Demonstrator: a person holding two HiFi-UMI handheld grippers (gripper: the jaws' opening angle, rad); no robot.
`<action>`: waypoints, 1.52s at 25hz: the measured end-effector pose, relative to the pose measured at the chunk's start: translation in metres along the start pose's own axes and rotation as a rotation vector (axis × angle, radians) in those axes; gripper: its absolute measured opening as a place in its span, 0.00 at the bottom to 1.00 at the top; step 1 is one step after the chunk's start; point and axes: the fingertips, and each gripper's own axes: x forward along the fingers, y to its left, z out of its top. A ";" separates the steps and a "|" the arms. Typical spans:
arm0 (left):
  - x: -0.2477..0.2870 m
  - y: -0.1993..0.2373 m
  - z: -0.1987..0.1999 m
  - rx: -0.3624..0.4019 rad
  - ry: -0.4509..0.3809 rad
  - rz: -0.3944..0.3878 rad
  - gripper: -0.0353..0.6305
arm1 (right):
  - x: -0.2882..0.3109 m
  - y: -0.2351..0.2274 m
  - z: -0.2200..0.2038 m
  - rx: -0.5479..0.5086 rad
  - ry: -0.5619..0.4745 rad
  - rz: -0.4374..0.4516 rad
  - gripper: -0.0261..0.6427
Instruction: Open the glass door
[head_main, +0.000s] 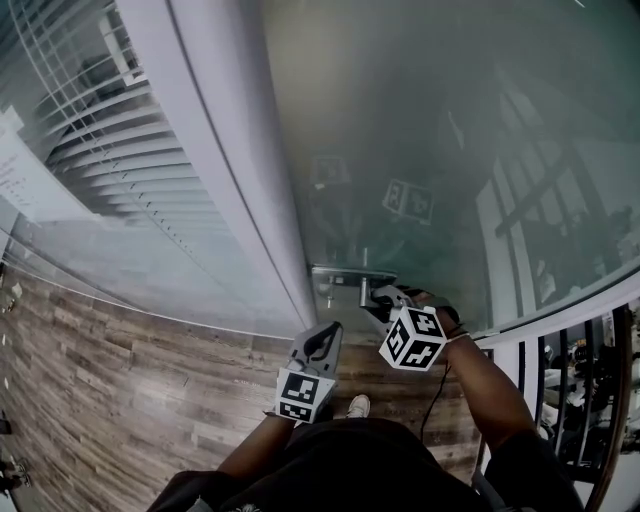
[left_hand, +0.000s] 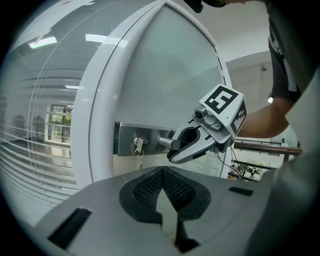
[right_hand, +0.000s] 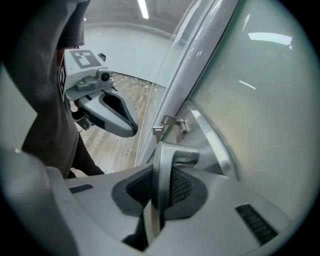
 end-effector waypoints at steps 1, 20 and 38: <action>0.000 -0.001 0.000 0.000 0.001 0.001 0.06 | 0.000 0.000 0.001 0.014 -0.025 0.009 0.11; 0.001 0.005 -0.006 0.022 0.007 0.057 0.06 | 0.019 -0.007 0.013 0.255 -0.412 0.129 0.10; 0.046 0.025 0.011 -0.041 -0.012 0.177 0.06 | 0.068 -0.074 -0.006 0.317 -0.386 0.082 0.10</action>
